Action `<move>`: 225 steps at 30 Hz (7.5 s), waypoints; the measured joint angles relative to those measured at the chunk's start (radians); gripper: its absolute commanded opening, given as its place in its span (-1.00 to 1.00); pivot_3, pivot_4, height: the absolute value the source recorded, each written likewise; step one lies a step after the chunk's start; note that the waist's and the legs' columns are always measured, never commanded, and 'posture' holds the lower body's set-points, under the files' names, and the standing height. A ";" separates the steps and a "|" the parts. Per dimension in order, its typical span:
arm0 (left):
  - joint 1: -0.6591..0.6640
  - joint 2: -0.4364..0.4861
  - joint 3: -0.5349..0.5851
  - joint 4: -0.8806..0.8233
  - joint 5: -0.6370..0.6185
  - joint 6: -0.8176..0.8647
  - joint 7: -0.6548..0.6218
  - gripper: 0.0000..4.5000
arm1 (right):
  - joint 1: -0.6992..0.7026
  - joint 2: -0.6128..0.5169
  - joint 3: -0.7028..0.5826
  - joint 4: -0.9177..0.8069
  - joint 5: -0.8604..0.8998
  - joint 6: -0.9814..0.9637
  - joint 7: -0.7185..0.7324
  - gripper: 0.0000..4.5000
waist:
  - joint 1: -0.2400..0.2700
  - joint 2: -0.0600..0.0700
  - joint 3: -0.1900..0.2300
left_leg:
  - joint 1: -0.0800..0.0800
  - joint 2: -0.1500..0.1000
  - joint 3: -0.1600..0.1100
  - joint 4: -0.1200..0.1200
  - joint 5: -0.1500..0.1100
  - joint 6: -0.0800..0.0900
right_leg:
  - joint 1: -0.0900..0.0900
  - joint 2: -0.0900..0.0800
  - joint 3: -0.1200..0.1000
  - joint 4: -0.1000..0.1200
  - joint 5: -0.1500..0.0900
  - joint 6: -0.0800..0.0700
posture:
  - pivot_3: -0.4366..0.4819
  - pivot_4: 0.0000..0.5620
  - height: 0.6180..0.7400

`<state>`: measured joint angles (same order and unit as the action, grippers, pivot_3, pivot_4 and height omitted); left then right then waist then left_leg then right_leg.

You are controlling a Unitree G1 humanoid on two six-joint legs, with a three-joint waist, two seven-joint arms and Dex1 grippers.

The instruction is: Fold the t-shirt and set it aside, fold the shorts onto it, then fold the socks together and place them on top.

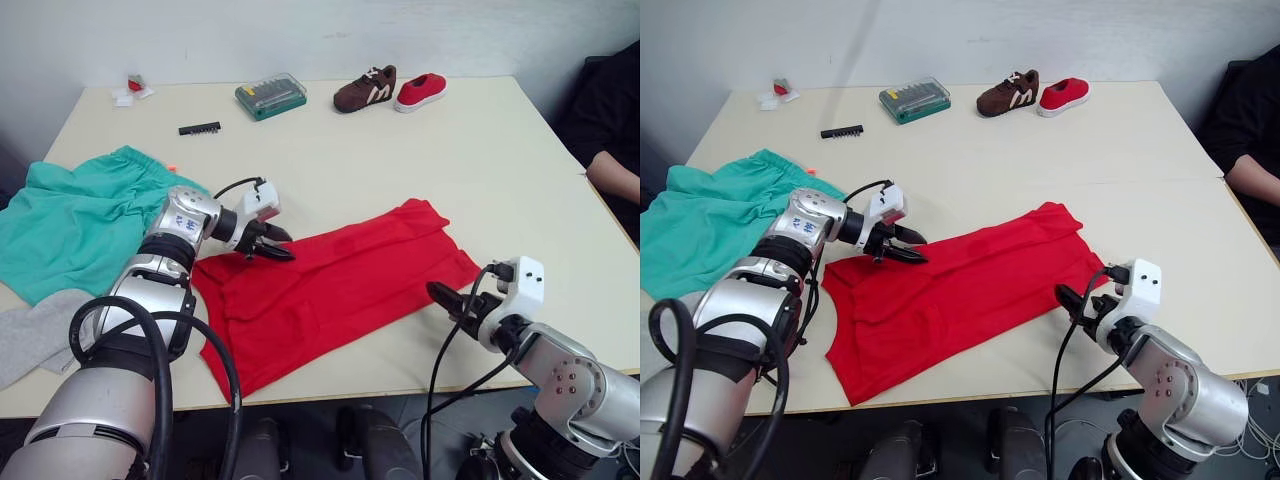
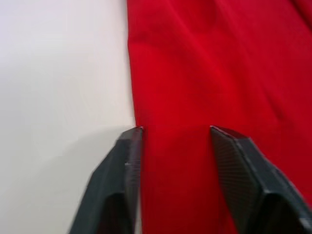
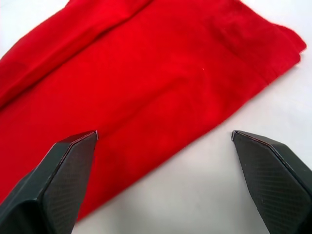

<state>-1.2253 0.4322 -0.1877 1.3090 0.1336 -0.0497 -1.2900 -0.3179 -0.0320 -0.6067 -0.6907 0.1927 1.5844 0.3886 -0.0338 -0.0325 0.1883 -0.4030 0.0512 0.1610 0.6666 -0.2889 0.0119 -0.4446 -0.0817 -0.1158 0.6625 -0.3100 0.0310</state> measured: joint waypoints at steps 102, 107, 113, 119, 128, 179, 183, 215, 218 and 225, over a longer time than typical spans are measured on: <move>-0.031 -0.119 0.049 -0.034 -0.164 0.342 0.230 1.00 | 0.070 -0.233 0.362 0.032 0.374 0.007 0.158 0.98 | 0.003 0.000 -0.002 | 0.011 0.006 0.010 -0.004 -0.001 -0.005 | 0.002 0.005 0.010 0.001 -0.001 -0.003 | -0.05 -0.47 1.00; -0.031 -0.135 0.054 -0.032 -0.132 0.323 0.260 0.73 | 0.055 -0.221 0.364 0.064 0.402 0.007 0.139 1.00 | 0.006 -0.001 -0.002 | 0.012 0.006 0.010 -0.004 -0.001 -0.005 | 0.003 0.005 0.010 0.001 -0.001 -0.003 | -0.05 -0.47 1.00; -0.031 -0.144 0.072 -0.016 -0.116 0.320 0.272 -0.10 | 0.044 -0.222 0.388 0.086 0.430 0.005 0.135 1.00 | 0.003 -0.001 -0.003 | 0.012 0.007 0.010 -0.004 -0.001 -0.005 | 0.003 0.005 0.010 0.001 -0.001 -0.003 | -0.05 -0.47 1.00; -0.031 -0.150 0.077 -0.004 -0.096 0.316 0.270 -0.95 | 0.022 -0.221 0.409 0.140 0.425 -0.020 0.117 0.41 | 0.002 -0.003 -0.004 | 0.012 0.007 0.010 -0.004 -0.001 -0.005 | 0.003 0.005 0.010 0.002 -0.001 -0.003 | -0.05 -0.47 1.00; -0.028 -0.151 0.096 -0.001 -0.084 0.302 0.264 -1.00 | 0.020 -0.272 0.460 0.183 0.409 -0.080 0.081 -0.99 | 0.003 -0.003 -0.004 | 0.012 0.007 0.010 -0.004 -0.001 -0.005 | 0.002 0.005 0.010 0.002 -0.001 -0.003 | -0.05 -0.47 1.00; 0.530 0.054 0.193 -0.948 -0.365 0.642 0.397 0.42 | -0.287 -0.630 0.752 0.704 0.231 -0.541 0.594 -0.11 | 0.008 -0.003 -0.003 | 0.013 0.007 0.009 -0.003 -0.001 -0.006 | 0.006 0.003 0.009 0.000 -0.001 -0.004 | -0.05 -0.47 1.00; 0.531 0.097 0.161 -0.956 -0.364 0.591 0.325 0.99 | -0.208 -0.680 0.698 0.576 0.267 -0.500 0.568 0.51 | 0.008 -0.002 -0.002 | 0.013 0.007 0.009 -0.003 -0.001 -0.006 | 0.006 0.003 0.009 0.000 -0.001 -0.004 | -0.05 -0.47 1.00; 0.796 0.409 -0.070 -0.936 -0.288 -1.229 -0.066 1.00 | 0.077 -0.870 0.741 0.977 -0.398 -2.816 0.525 0.99 | 0.003 0.001 -0.001 | 0.046 0.013 0.013 -0.006 -0.013 -0.002 | 0.036 0.008 0.012 -0.007 -0.003 -0.007 | -0.05 -0.47 1.00; 0.756 0.371 -0.085 -0.876 -0.237 -1.262 -0.005 1.00 | 0.056 -0.830 0.772 0.969 -0.423 -2.798 0.486 0.99 | 0.006 0.002 -0.004 | 0.048 0.013 0.013 -0.008 -0.013 -0.001 | 0.037 0.007 0.012 -0.007 -0.003 -0.007 | -0.05 -0.47 1.00; 0.718 0.356 -0.124 -0.774 -0.134 -1.315 0.120 0.17 | 0.043 -0.810 0.837 0.950 -0.447 -2.749 0.428 0.72 | 0.006 0.004 -0.007 | 0.048 0.013 0.013 -0.008 -0.013 -0.001 | 0.037 0.007 0.012 -0.006 -0.003 -0.007 | -0.05 -0.47 1.00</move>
<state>-0.5075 0.7880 -0.3120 0.5347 -0.0005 -1.3643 -1.1705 -0.2752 -0.8417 0.2305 0.2594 -0.2547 -1.1647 0.8168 -0.0279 -0.0284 0.1818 -0.3548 0.0639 0.1741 0.6590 -0.3015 0.0108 -0.4073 -0.0743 -0.1035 0.6564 -0.3130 0.0242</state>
